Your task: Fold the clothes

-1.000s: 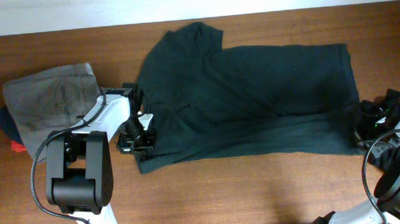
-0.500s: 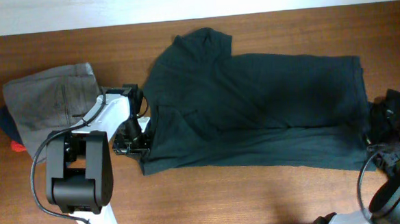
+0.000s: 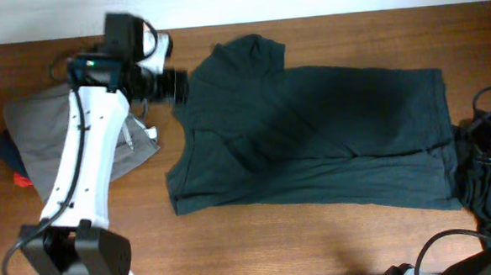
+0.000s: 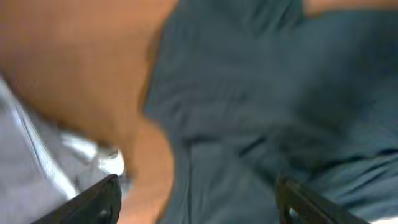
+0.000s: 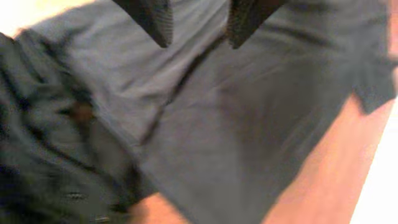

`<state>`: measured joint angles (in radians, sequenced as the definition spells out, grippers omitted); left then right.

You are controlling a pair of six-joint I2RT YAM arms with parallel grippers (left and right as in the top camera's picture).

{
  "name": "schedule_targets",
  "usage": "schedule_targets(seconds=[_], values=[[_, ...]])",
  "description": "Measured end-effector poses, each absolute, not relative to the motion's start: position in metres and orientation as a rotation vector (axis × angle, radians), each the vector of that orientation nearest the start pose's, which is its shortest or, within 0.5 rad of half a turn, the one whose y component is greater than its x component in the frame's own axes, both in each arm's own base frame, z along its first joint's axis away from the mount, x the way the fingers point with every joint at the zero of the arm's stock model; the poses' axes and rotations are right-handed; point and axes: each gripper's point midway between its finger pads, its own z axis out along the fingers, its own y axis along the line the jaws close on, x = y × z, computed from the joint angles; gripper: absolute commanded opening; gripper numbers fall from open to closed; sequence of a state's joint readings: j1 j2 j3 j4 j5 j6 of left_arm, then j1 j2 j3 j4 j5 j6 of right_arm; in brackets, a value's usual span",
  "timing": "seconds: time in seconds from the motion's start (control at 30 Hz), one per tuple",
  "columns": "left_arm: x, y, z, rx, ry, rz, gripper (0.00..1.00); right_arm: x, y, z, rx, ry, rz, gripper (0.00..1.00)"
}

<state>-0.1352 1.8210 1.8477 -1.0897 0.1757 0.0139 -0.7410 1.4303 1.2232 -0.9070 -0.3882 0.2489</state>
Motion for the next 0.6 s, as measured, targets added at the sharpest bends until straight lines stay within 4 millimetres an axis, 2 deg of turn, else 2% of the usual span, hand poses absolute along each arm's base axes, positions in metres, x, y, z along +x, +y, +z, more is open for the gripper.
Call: schedule_targets(seconds=[0.1, 0.2, 0.3, 0.4, 0.5, 0.6], values=[[0.468, -0.104, 0.248, 0.292, 2.460, -0.338, 0.82, 0.303, -0.169, 0.181, 0.991, 2.336, 0.424, 0.41], [0.494, -0.115, 0.244, 0.320, 2.390, -0.387, 0.82, 0.309, -0.160, 0.185, 0.922, 2.338, 0.471, 0.42], [0.526, -0.130, 0.216, 0.351, 2.371, -0.461, 0.82, 0.314, -0.149, 0.187, 0.865, 2.348, 0.507, 0.43], [0.575, -0.151, 0.170, 0.393, 2.312, -0.536, 0.82, 0.320, -0.135, 0.188, 0.806, 2.367, 0.537, 0.42], [0.605, -0.165, 0.133, 0.420, 2.266, -0.568, 0.81, 0.322, -0.123, 0.187, 0.774, 2.388, 0.562, 0.43], [0.633, -0.185, 0.114, 0.461, 2.165, -0.576, 0.79, 0.320, -0.115, 0.185, 0.765, 2.416, 0.578, 0.42]])
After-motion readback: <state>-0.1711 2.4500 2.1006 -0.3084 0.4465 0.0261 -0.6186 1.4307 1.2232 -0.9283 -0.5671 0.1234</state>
